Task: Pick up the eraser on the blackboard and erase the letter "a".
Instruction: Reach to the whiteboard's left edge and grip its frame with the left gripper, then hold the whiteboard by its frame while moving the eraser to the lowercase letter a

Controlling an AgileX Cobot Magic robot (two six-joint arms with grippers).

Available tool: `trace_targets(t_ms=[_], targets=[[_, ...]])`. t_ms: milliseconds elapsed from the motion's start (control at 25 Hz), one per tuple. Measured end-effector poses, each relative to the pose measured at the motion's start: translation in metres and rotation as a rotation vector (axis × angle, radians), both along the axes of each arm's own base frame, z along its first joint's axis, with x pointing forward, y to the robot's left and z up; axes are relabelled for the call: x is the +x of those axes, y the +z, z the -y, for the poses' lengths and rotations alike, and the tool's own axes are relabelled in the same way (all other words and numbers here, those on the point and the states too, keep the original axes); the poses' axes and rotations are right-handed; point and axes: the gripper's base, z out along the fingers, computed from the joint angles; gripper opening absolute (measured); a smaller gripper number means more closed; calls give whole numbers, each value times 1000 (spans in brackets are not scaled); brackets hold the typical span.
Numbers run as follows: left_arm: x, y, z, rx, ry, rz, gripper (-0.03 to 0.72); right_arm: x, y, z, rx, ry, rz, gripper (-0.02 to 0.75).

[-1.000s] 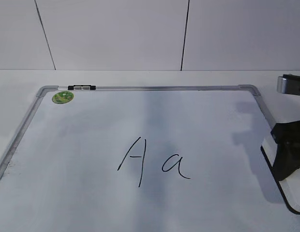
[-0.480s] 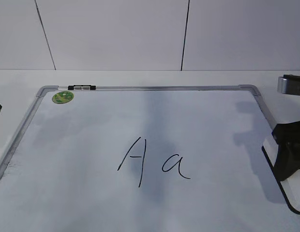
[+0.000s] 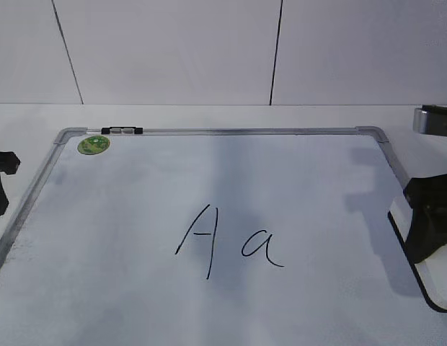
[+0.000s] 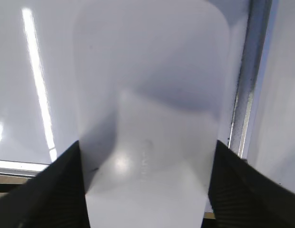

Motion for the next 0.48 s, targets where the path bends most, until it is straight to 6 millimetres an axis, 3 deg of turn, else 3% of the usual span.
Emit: trace_targets(t_ms=[280,480], targets=[[4,-20,0,2,-1,-63,241,2,3,-1,4,-1,10,543],[4,-22,1,1,-2,-67,241,2,3,-1,11,1,11,543]])
